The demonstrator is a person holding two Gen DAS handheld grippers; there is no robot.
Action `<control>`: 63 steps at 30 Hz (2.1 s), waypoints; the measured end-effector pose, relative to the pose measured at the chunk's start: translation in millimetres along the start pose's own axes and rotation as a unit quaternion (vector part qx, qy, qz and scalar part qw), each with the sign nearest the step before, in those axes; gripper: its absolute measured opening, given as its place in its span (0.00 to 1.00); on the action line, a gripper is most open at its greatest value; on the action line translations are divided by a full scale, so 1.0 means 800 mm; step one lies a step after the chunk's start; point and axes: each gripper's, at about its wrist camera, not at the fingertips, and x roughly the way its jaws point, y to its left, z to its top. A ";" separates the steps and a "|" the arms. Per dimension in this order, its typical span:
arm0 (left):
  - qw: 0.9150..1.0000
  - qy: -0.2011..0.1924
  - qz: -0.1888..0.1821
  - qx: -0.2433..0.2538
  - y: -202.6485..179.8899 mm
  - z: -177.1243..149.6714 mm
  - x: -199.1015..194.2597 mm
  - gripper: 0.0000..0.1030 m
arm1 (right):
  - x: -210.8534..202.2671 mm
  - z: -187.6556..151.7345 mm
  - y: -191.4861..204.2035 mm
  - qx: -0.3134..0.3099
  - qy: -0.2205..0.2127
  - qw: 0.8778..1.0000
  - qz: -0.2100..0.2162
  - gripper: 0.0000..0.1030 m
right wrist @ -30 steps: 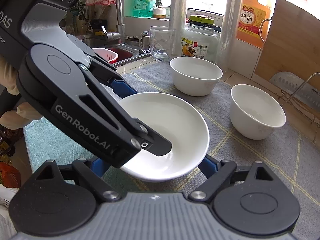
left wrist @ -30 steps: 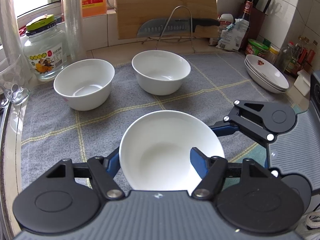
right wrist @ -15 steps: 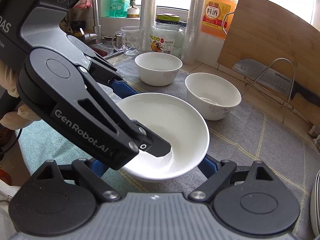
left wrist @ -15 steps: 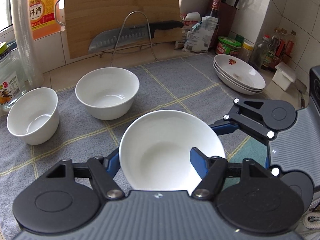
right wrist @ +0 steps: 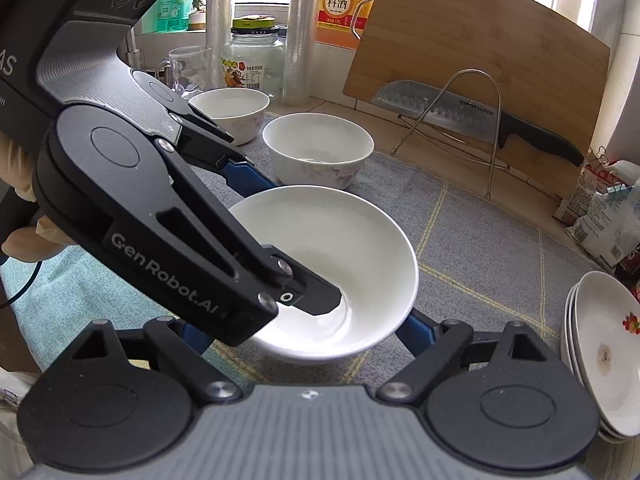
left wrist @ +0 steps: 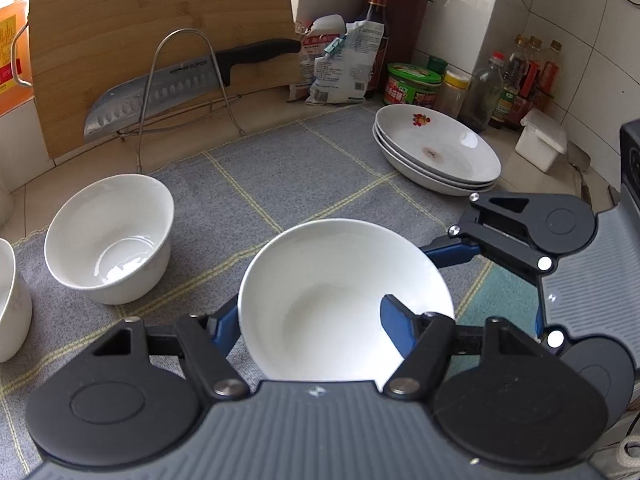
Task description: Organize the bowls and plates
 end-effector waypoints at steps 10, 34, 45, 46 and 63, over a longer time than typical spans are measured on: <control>1.000 0.013 -0.003 0.003 -0.010 0.007 0.021 0.69 | 0.008 -0.011 -0.023 0.018 0.016 1.000 0.001 0.91; 1.000 -0.011 0.025 -0.015 -0.001 -0.002 0.008 0.93 | 0.017 -0.015 -0.028 0.044 0.019 0.999 0.004 1.00; 0.980 -0.082 0.183 -0.012 0.020 -0.026 -0.043 0.98 | -0.018 -0.003 -0.034 0.022 0.004 1.000 0.002 1.00; 0.978 -0.079 0.192 -0.015 0.025 -0.028 -0.042 0.98 | -0.020 -0.001 -0.037 0.021 0.001 1.000 0.004 1.00; 0.964 -0.063 0.252 -0.056 0.078 -0.030 0.008 0.98 | 0.056 0.102 -0.073 -0.005 -0.006 0.997 0.077 1.00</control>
